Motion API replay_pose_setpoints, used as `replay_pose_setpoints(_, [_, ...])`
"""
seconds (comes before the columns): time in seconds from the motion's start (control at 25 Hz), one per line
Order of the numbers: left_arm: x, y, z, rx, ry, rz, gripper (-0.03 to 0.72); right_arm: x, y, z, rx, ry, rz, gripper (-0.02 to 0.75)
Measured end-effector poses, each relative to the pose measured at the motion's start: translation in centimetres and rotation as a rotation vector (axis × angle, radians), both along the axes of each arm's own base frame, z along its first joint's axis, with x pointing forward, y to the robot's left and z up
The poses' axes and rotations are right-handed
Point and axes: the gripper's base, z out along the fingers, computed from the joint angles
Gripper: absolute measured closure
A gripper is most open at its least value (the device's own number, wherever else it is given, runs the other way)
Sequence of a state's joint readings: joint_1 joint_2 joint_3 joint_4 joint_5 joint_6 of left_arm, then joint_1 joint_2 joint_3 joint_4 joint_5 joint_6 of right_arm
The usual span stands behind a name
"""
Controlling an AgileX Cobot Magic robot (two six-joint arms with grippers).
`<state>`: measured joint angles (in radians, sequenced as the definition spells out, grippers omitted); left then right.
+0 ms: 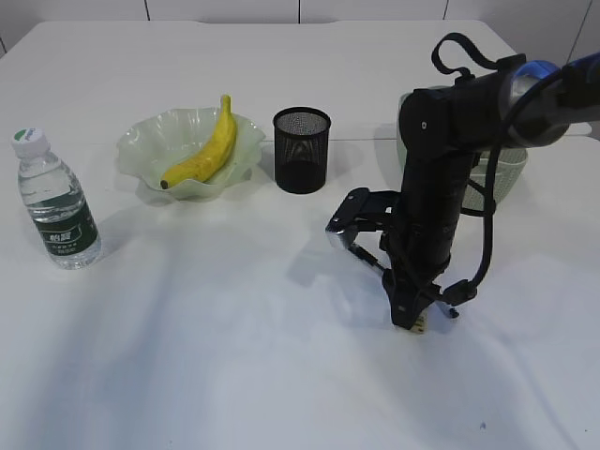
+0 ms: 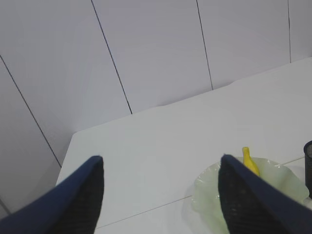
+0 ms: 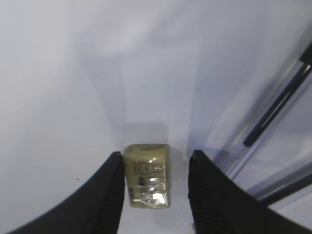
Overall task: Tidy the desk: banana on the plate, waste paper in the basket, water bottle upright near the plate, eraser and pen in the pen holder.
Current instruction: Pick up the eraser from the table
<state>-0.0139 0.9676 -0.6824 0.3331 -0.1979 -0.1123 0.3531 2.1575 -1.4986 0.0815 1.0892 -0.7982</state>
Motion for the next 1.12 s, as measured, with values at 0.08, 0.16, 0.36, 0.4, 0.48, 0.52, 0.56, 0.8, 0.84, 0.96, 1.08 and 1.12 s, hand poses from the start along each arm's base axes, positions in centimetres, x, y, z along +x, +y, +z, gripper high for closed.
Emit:
replay_pose_setpoints(0.08, [0.0, 0.0, 0.0, 0.0, 0.0, 0.0, 0.169, 0.01, -0.03, 0.0, -0.004, -0.001, -0.005, 0.413])
replay_pose_setpoints(0.16, [0.0, 0.0, 0.0, 0.0, 0.0, 0.0, 0.169, 0.01, -0.03, 0.0, -0.005, 0.0, -0.014, 0.413])
replay_pose_setpoints(0.36, [0.0, 0.0, 0.0, 0.0, 0.0, 0.0, 0.169, 0.04, -0.07, -0.01, -0.014, -0.003, -0.059, 0.4])
replay_pose_setpoints(0.4, [0.0, 0.0, 0.0, 0.0, 0.0, 0.0, 0.169, 0.05, -0.08, -0.01, -0.016, -0.003, -0.068, 0.399])
replay_pose_setpoints(0.48, [0.0, 0.0, 0.0, 0.0, 0.0, 0.0, 0.169, 0.05, -0.1, -0.01, -0.019, -0.003, -0.078, 0.398])
replay_pose_setpoints(0.52, [0.0, 0.0, 0.0, 0.0, 0.0, 0.0, 0.169, 0.05, -0.1, -0.01, -0.019, -0.003, -0.08, 0.397])
replay_pose_setpoints(0.56, [0.0, 0.0, 0.0, 0.0, 0.0, 0.0, 0.169, 0.05, -0.1, -0.01, -0.019, -0.003, -0.08, 0.396])
replay_pose_setpoints(0.8, [0.0, 0.02, 0.01, -0.01, 0.0, 0.002, 0.169, -0.06, 0.26, 0.02, 0.017, 0.012, -0.109, 0.395])
replay_pose_setpoints(0.84, [0.0, 0.02, 0.01, -0.01, 0.0, 0.002, 0.169, -0.07, 0.28, 0.02, 0.018, 0.013, -0.111, 0.395])
replay_pose_setpoints(0.96, [0.0, 0.03, 0.01, -0.016, 0.0, 0.003, 0.169, -0.07, 0.3, 0.02, 0.02, 0.014, -0.118, 0.395])
replay_pose_setpoints(1.08, [0.0, 0.05, 0.02, -0.029, 0.0, 0.006, 0.169, -0.07, 0.3, 0.02, 0.019, 0.015, -0.126, 0.395])
replay_pose_setpoints(1.12, [0.0, 0.06, 0.02, -0.031, 0.0, 0.007, 0.169, -0.07, 0.3, 0.02, 0.018, 0.015, -0.129, 0.395])
